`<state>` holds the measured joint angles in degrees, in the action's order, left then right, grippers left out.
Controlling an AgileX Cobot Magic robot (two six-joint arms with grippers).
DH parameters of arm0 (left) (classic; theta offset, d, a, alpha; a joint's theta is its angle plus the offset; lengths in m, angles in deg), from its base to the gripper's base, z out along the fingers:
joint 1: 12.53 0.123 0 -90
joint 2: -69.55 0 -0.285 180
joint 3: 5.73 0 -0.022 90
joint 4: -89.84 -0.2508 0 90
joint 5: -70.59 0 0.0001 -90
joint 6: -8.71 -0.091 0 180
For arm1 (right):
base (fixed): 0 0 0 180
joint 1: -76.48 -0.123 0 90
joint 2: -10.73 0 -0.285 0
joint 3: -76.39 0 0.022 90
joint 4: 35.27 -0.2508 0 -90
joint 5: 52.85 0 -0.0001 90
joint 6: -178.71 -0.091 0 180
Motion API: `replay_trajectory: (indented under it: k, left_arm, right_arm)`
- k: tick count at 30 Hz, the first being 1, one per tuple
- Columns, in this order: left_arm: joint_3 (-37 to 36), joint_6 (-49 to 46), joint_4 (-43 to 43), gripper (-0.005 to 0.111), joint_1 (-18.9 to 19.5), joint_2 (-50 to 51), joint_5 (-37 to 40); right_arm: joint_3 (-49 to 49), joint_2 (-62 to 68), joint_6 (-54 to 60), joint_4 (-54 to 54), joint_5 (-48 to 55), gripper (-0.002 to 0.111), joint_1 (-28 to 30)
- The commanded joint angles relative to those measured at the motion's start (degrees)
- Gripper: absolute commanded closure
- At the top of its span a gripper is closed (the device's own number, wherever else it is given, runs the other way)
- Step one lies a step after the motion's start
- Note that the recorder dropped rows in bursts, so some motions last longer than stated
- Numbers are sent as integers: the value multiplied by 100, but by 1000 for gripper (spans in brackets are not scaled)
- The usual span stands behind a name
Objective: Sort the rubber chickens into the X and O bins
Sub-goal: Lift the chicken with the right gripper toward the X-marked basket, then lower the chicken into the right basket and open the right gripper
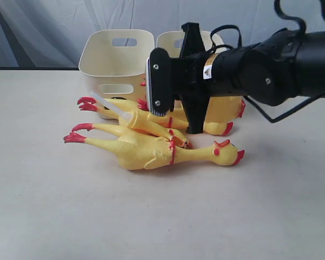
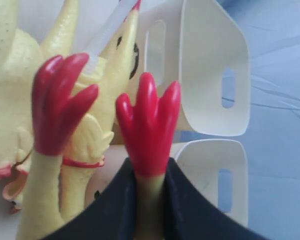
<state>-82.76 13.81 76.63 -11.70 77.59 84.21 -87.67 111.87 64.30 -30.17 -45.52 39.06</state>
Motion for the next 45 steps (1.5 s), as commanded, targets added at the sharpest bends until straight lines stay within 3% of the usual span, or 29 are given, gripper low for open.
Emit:
replay_trajectory:
  k: [1,6,14,26,38,45]
  left_arm:
    - [-19,20,14,103,18,-25,-27]
    - [-19,20,14,103,18,-25,-27]
    - [-19,20,14,103,18,-25,-27]
    - [-19,20,14,103,18,-25,-27]
    - [-19,20,14,103,18,-25,-27]
    - [-19,20,14,103,18,-25,-27]
  right_arm:
    - [-15,-499,20,-87,-35,109,1]
    - [-15,-683,20,-685,-700,109,1]
    - [-15,-358,20,-2814,-2987,109,13]
    - [-15,509,-1239,-2742,-4884,109,239]
    - [-1072,1332,-1634,-2746,-4976,109,496]
    - [-1459,1821,-1168,-3097,-4648,109,565]
